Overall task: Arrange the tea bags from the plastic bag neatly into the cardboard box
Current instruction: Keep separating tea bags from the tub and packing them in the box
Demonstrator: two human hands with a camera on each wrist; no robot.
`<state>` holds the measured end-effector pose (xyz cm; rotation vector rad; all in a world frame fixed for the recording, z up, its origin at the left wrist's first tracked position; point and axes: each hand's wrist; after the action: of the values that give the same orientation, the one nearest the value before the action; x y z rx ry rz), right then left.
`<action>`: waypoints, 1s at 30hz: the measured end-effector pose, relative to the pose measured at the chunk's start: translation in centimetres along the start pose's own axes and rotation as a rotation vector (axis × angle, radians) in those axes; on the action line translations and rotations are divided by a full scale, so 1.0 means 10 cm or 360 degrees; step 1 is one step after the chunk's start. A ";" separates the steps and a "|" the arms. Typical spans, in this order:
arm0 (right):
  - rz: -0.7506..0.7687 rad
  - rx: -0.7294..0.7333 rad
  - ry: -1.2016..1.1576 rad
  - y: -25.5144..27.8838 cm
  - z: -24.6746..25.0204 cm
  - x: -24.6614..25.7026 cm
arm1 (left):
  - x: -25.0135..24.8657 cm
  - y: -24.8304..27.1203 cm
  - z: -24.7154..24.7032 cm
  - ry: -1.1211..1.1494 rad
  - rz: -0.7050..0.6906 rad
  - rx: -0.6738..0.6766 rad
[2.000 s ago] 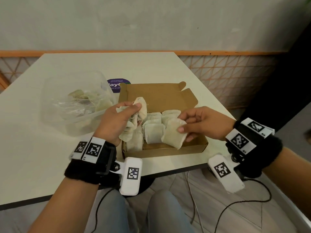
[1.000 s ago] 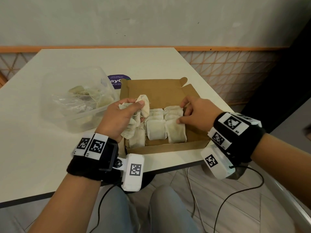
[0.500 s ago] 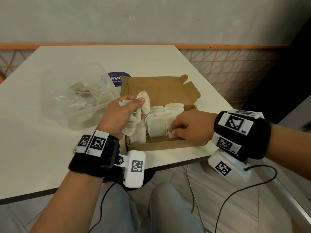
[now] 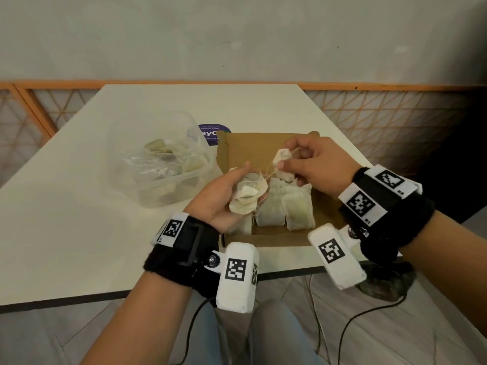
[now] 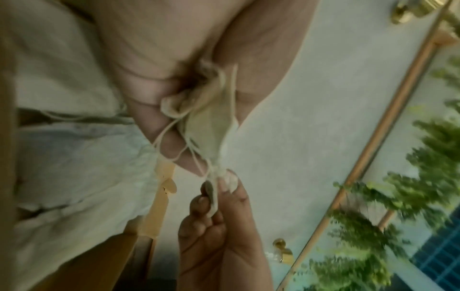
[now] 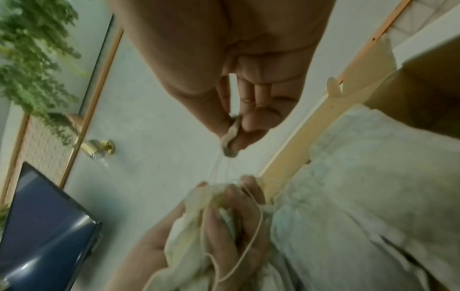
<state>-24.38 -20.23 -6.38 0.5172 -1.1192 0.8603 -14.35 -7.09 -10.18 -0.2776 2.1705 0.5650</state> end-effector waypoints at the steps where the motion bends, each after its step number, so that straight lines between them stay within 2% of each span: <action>1: 0.0043 -0.0048 -0.0006 0.00 0.02 0.00 | -0.01 0.00 0.02 0.0091 0.0033 -0.0019; 3: 0.0175 -0.0050 0.0010 0.06 0.03 0.00 | -0.02 0.01 0.05 0.0215 0.0096 -0.0013; 5: 0.0305 0.0066 0.0114 0.14 0.00 0.00 | -0.02 0.00 0.07 0.0257 0.0135 0.0014; 7: 0.0405 0.0194 0.0288 0.23 -0.04 0.01 | -0.02 -0.02 0.08 0.0297 0.0143 0.0041; 10: 0.0584 0.0205 0.0619 0.25 -0.10 -0.02 | -0.01 -0.04 0.11 0.0378 0.0118 0.0030; 16: 0.0613 0.0455 0.1037 0.23 -0.28 -0.01 | 0.01 -0.07 0.10 0.0248 0.0156 0.0142; 19: 0.0670 0.0355 0.0863 0.15 -0.26 -0.02 | 0.02 -0.06 0.06 0.0065 0.0084 0.0167; 21: 0.0504 0.0269 0.0543 0.09 -0.18 0.00 | 0.02 -0.04 0.05 -0.0069 0.0014 0.0220; 24: 0.0189 0.0337 0.0114 0.04 -0.06 0.03 | 0.04 -0.04 0.05 -0.0141 -0.0063 0.0255; 27: 0.0042 0.0351 -0.0029 0.04 0.02 0.04 | 0.05 -0.03 0.05 -0.0152 -0.0082 0.0233; 30: 0.0041 0.0289 0.0021 0.02 0.06 0.01 | 0.05 -0.03 0.05 -0.0195 -0.0109 0.0207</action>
<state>-24.91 -20.51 -6.02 0.6472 -1.0427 0.9926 -14.21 -7.11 -10.94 -0.2398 2.0610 0.3903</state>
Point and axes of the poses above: each hand's wrist, its own y-axis away from the middle knuckle, its own z-axis out of the back of the hand, x = y × z, and after that the axes turned 7 degrees about -y, right-handed
